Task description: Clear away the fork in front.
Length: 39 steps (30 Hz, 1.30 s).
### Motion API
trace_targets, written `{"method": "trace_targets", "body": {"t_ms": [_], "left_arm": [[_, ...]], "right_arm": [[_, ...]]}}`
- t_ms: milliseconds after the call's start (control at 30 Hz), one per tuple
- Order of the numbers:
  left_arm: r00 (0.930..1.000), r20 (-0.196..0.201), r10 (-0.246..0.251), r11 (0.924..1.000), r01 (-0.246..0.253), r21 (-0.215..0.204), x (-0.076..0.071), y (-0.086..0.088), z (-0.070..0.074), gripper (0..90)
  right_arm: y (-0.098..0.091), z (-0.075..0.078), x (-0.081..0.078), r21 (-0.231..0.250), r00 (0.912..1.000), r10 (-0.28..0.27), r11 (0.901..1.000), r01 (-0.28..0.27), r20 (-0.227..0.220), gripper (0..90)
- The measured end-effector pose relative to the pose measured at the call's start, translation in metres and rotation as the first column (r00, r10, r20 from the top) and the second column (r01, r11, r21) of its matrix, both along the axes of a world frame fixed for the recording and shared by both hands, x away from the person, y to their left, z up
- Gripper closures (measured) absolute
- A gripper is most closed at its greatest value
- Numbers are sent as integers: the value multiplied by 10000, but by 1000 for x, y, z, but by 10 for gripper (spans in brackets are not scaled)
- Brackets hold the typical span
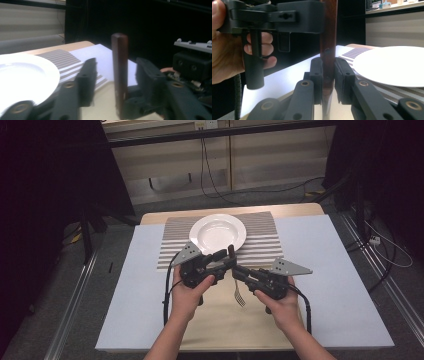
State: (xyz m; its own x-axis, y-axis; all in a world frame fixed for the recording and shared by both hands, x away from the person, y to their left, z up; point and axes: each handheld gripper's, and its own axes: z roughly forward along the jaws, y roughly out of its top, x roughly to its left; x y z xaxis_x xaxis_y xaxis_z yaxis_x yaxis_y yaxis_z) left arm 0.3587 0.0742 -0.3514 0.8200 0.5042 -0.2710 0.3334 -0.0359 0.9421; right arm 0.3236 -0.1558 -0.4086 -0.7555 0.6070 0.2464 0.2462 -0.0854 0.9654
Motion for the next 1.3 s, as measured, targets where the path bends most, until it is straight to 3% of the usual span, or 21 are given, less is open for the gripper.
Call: {"method": "trace_targets", "body": {"t_ms": [67, 167, 333, 433, 467, 567, 600, 800, 1133, 1300], "left_arm": [[9999, -135, -6, 9999, 4, -133, 0, -4, -1, 677], [9999, -154, 25, 9999, -26, -108, 0, -6, -1, 771], [9993, -281, -241, 9997, 239, -49, 0, -1, 3, 787], [9993, -260, -272, 9996, 274, 60, 0, 7, 5, 790], [9989, -348, -320, 9995, 321, 26, 2, 15, 6, 793], [9985, -421, -338, 9994, 342, 82, 2, 23, 7, 795], [9984, -441, -365, 9993, 370, 93, 3, 27, 7, 795], [9957, -809, -450, 9988, 465, 168, 4, 52, 4, 797], [9862, -1504, -685, 9968, 741, 314, 4, 80, -6, 803], [9784, -1876, -867, 9944, 964, 435, 5, 89, -8, 804]], "right_arm": [[1, 0, 0, -19, 10000, 36, 10000, -36, 5, 778], [2, 1, -1, 34, 10000, 5, 10000, -5, 71, 778], [2, 1, -1, 127, 9996, 91, 9999, -95, 283, 770], [4, 3, -4, -109, 9988, 190, 9998, -186, 453, 753], [3, 4, -6, -273, 9991, 210, 9994, -200, 379, 709], [-1, 3, -8, -393, 9989, 143, 9991, -126, 440, 687], [-6, 2, -10, -667, 9990, -55, 9977, 84, 441, 628], [-21, 0, -10, -864, 9978, -557, 9945, 587, 372, 506], [-33, -10, -14, -1765, 9948, -997, 9790, 1018, 212, 367], [-40, -10, -17, -1924, 9926, -1202, 9737, 1216, 193, 325]]}}
